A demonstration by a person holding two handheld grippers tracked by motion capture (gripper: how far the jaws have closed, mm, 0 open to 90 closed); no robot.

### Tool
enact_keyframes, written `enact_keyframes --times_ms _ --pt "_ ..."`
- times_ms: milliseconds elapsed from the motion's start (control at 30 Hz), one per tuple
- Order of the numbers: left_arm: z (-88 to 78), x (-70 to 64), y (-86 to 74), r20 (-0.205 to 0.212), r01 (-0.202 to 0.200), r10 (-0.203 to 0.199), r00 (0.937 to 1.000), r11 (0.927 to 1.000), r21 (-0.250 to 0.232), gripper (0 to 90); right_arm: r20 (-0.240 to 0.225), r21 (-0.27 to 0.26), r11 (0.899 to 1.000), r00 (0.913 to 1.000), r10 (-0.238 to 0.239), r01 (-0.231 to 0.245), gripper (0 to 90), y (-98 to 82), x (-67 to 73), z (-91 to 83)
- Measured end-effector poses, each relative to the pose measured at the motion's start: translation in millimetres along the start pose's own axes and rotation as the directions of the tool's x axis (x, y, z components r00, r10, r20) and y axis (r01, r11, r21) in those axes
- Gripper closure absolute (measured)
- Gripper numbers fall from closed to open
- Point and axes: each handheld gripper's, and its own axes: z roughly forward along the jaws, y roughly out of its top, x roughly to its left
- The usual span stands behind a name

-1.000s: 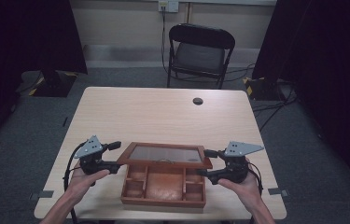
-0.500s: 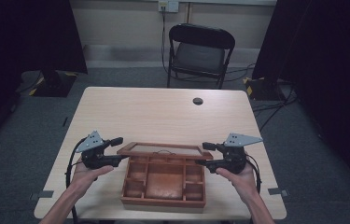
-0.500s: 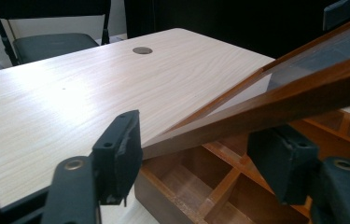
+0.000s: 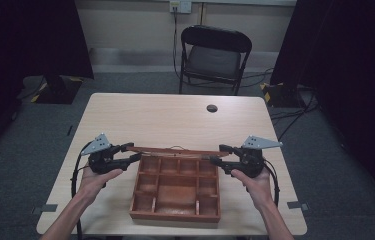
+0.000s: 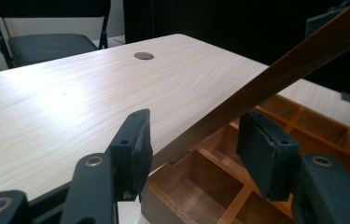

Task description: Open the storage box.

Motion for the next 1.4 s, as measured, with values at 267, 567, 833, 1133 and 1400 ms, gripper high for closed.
enact_keyframes --times_ms 267,567,833,1133,1400 --pt "2.8 3.2 -0.3 0.011 0.012 -0.012 0.9999 0.9998 -0.016 45.4 -0.013 0.012 1.0 0.9999 0.012 -0.011 46.2 -1.4 -6.9 9.4" --pt "13.7 3.9 5.0 0.015 -0.026 0.025 0.9996 0.9991 0.034 40.8 -0.017 -0.001 1.0 0.9995 0.028 -0.028 47.8 1.6 -13.3 13.4" --pt "32.1 10.0 0.6 0.005 0.001 -0.001 1.0 0.9985 0.055 49.0 -0.005 -0.011 0.999 0.9991 0.043 -0.043 48.6 3.4 -19.4 16.1" --pt "39.4 14.1 -1.2 0.011 0.017 -0.018 0.9998 0.9987 0.047 54.8 0.019 -0.013 0.996 0.996 0.087 -0.087 45.5 -4.0 -31.1 19.1" --pt "42.8 19.7 1.7 0.009 0.025 -0.026 0.9996 0.998 0.058 57.1 0.056 0.035 0.994 0.9935 0.1 -0.102 48.7 -17.0 -41.2 30.5"
